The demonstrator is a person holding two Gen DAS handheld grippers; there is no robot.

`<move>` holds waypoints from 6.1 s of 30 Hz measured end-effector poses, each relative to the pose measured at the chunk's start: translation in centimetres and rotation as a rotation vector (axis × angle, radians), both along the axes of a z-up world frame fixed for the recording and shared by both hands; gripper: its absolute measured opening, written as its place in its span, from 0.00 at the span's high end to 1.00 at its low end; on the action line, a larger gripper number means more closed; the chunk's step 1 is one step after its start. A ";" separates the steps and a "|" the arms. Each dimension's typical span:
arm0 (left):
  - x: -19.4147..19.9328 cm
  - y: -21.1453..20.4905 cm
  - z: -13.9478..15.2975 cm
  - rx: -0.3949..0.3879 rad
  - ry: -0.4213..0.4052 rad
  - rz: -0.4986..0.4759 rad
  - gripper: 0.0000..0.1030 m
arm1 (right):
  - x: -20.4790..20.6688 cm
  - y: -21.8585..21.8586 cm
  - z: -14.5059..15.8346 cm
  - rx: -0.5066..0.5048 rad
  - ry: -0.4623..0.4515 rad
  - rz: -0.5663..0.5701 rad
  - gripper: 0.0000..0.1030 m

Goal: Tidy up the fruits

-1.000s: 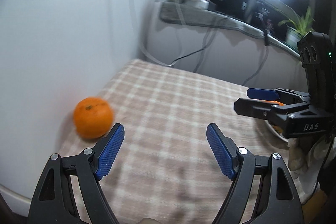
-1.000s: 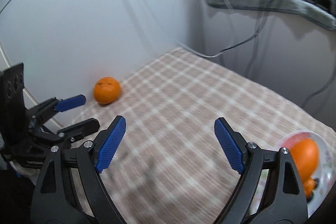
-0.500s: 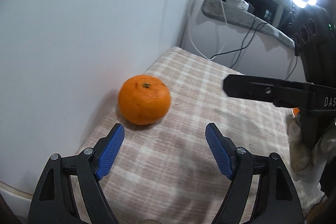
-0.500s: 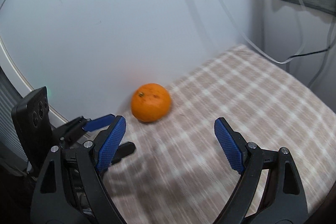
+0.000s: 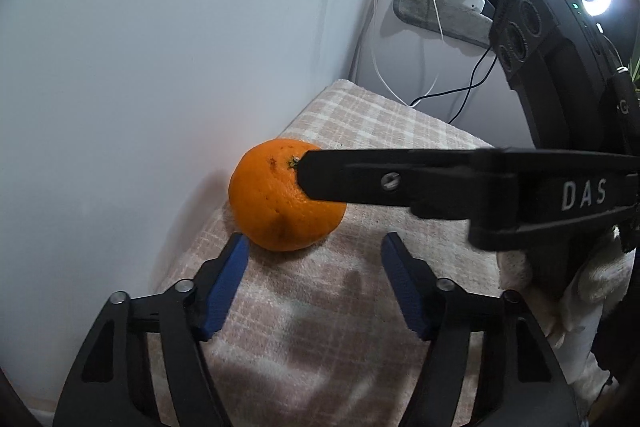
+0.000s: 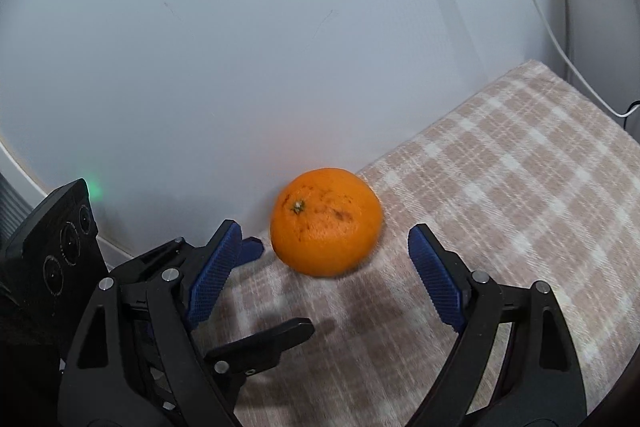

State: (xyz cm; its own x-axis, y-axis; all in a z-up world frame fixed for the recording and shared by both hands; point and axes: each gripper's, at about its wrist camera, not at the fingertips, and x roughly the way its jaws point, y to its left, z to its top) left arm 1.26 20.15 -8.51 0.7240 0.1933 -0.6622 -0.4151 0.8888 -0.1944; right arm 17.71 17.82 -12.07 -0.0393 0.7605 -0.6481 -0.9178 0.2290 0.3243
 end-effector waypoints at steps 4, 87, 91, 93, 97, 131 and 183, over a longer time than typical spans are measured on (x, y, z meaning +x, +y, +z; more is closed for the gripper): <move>0.3 0.3 -0.2 -0.002 0.008 0.011 0.36 | 0.4 0.9 -0.6 -0.008 0.022 0.000 0.14; 13.0 -34.1 6.2 0.153 -0.042 -0.699 0.57 | 2.9 -42.8 4.7 0.232 0.008 -0.695 0.35; 13.8 -35.4 5.3 0.164 -0.028 -0.724 0.57 | 4.0 -44.7 3.9 0.252 0.046 -0.727 0.35; 14.3 -35.9 5.0 0.168 -0.018 -0.733 0.57 | 4.3 -45.3 3.6 0.256 0.056 -0.739 0.35; 15.2 -36.8 4.5 0.184 0.000 -0.751 0.57 | 4.9 -46.4 3.0 0.258 0.068 -0.759 0.35; 14.0 -35.6 4.4 0.147 0.008 -0.755 0.50 | 4.9 -47.3 2.6 0.183 0.094 -0.798 0.31; 7.6 -29.9 6.8 0.090 -0.048 -0.618 0.22 | -7.2 -46.0 4.7 0.050 -0.327 -1.043 0.01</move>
State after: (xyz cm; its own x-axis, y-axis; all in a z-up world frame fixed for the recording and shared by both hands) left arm 8.89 -9.78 -1.73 0.7483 -0.2169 -0.6269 0.1883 0.9756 -0.1128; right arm 10.52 -28.17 -7.32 0.8078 0.3456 -0.4775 -0.3233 0.9371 0.1312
